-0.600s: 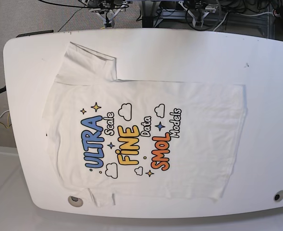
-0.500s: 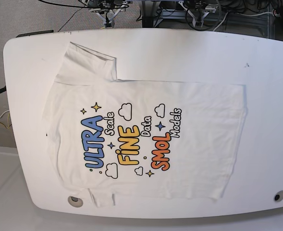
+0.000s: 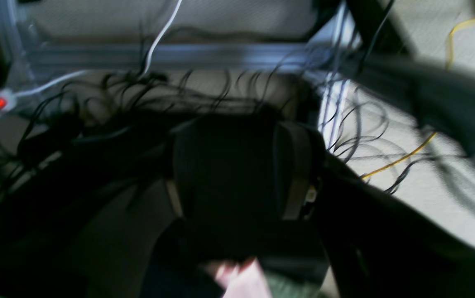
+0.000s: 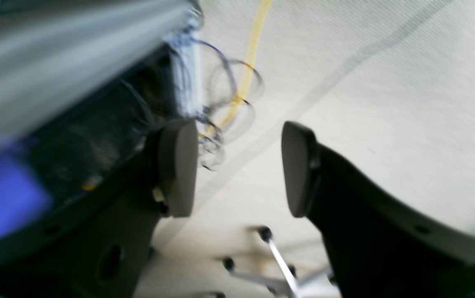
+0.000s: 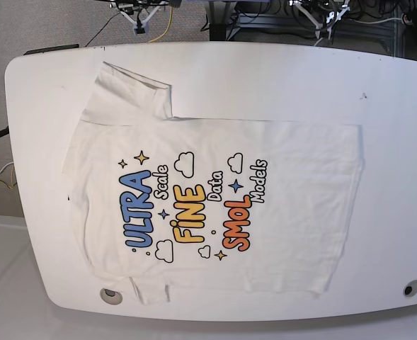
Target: Fold the T-shirt properly
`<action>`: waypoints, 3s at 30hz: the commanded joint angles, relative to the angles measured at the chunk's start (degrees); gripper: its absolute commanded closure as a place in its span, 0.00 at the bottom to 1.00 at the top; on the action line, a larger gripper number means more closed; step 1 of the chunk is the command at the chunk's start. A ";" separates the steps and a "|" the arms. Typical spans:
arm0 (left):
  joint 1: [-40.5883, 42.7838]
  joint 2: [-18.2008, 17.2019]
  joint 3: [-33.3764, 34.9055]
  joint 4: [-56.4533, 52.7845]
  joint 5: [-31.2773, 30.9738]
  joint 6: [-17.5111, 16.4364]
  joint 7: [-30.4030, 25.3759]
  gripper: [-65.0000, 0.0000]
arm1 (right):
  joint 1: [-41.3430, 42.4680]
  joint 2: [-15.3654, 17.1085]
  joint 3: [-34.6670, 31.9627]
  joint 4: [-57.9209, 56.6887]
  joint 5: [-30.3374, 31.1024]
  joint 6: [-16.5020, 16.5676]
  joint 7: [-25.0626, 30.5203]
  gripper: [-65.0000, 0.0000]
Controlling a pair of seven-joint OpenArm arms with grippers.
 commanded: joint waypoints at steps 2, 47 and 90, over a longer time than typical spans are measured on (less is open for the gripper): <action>3.83 -0.98 -0.39 4.81 -1.12 -0.32 0.51 0.53 | -3.52 1.40 -0.27 3.80 0.82 0.24 -0.57 0.51; 33.24 -11.66 -3.74 55.46 -7.94 -9.07 4.06 0.45 | -37.62 4.98 -14.88 61.46 21.61 3.02 -7.94 0.52; 40.59 -22.65 -5.62 92.18 -13.33 -15.90 7.09 0.42 | -45.56 6.63 1.84 100.62 53.58 10.04 -17.25 0.53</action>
